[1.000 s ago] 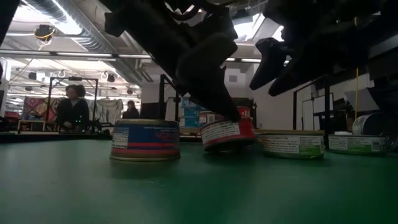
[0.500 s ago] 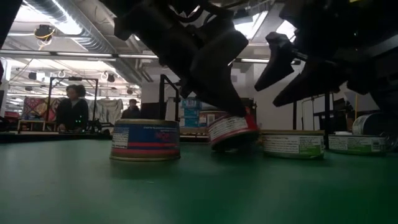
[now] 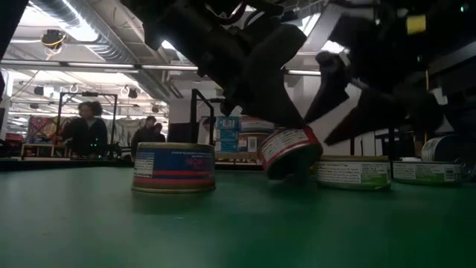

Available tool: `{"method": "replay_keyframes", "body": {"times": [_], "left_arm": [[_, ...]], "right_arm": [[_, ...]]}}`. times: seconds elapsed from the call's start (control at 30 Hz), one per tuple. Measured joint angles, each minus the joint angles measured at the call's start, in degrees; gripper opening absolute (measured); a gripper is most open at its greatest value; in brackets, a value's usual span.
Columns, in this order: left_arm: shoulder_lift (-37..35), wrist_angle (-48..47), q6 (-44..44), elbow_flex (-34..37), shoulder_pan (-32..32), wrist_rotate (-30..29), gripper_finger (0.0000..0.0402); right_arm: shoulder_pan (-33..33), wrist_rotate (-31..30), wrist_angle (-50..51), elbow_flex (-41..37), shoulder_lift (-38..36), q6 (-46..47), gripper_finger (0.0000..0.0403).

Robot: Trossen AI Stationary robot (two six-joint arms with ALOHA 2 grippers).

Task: Stack canned seafood by type on shelf
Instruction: Stack the red tuna can on top of the red tuna can on the shelf

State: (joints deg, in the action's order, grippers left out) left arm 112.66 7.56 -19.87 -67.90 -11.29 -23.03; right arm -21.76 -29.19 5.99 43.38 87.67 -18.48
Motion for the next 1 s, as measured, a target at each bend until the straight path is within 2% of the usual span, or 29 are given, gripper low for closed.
{"method": "replay_keyframes", "body": {"times": [0.23, 0.47, 0.57, 0.83, 1.0], "left_arm": [[-0.02, 1.52, -1.42, 0.0, 0.21, 1.1, 0.0], [-0.02, 2.02, -2.22, 0.0, 0.2, 2.16, 0.0], [-0.02, 2.09, -2.2, 0.0, 0.2, 3.0, 0.0], [-0.11, 2.26, 1.08, -0.04, 0.2, 3.17, 0.0004], [-0.11, 2.24, 2.0, -0.04, 0.13, 3.21, 0.0017]], "right_arm": [[0.0, -4.42, -1.74, 0.0, 4.42, -0.05, 0.0266], [0.0, -5.48, -3.14, 0.0, 4.43, -0.06, 0.0259], [0.0, -5.15, -2.92, 0.0, 4.43, -0.06, 0.0236], [-0.07, -3.86, -2.79, 0.0, 4.43, -0.22, 0.0141], [-0.03, -2.96, -2.92, 0.02, 4.43, -0.04, 0.0131]]}}
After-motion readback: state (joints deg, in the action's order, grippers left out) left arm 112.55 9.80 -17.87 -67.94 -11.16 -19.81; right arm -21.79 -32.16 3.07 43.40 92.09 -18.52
